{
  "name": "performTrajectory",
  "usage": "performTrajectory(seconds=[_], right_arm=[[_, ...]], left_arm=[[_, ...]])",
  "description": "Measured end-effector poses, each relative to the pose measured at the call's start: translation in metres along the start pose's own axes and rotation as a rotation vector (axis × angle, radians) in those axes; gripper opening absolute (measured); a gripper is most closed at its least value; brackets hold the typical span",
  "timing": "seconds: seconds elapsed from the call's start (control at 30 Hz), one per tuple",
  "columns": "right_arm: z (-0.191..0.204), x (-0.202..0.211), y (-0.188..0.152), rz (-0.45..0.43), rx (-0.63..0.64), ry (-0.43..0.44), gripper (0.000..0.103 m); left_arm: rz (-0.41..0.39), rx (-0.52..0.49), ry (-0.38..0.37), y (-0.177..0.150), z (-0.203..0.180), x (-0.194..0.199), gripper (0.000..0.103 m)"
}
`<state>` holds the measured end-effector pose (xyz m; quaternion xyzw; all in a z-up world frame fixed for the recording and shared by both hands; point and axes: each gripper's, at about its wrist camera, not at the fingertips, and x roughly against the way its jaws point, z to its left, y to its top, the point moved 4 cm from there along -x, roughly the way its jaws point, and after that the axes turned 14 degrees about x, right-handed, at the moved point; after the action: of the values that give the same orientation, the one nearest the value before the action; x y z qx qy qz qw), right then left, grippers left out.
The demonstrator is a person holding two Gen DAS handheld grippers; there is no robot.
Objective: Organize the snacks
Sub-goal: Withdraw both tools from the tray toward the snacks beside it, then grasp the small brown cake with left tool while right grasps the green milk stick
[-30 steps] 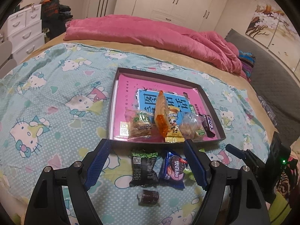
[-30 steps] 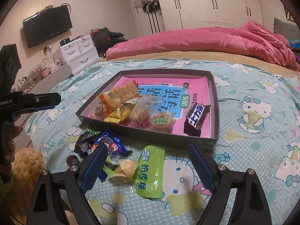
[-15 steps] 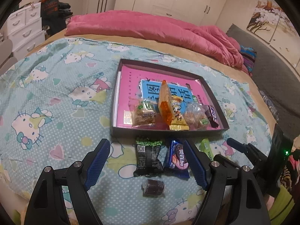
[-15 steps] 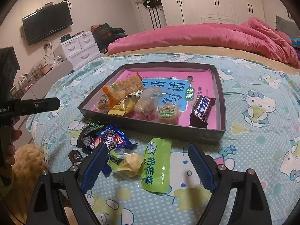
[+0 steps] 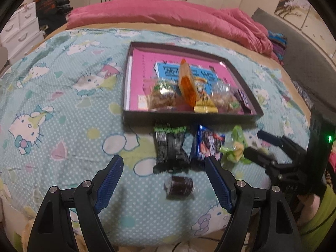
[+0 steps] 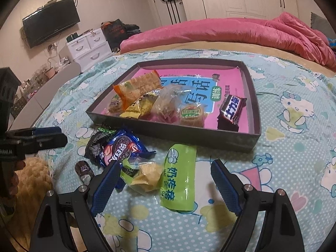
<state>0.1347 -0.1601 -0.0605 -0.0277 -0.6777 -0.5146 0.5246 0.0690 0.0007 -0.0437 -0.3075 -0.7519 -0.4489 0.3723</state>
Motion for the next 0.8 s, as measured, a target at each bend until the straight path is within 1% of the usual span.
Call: performTrajectory(seconds=[0.17, 0.37, 0.57, 0.7, 0.8], right_arm=[[-0.002, -0.009, -0.005, 0.034, -0.021, 0.01, 0.088], [-0.004, -0.022, -0.01, 0.076, -0.028, 0.008, 0.088], [0.003, -0.029, -0.01, 0.091, 0.027, -0.022, 0.088], [0.009, -0.032, -0.01, 0.099, 0.071, -0.049, 0.088], [0.011, -0.035, -0.01, 0.108, 0.083, -0.054, 0.086]], left_arm=[[0.046, -0.028, 0.006, -0.014, -0.001, -0.008, 0.081], [0.082, -0.037, 0.014, -0.024, -0.001, -0.02, 0.081], [0.107, -0.055, 0.045, -0.034, 0.0, -0.031, 0.081], [0.105, -0.063, 0.046, -0.035, -0.001, -0.033, 0.081], [0.107, -0.067, 0.044, -0.036, -0.004, -0.036, 0.081]])
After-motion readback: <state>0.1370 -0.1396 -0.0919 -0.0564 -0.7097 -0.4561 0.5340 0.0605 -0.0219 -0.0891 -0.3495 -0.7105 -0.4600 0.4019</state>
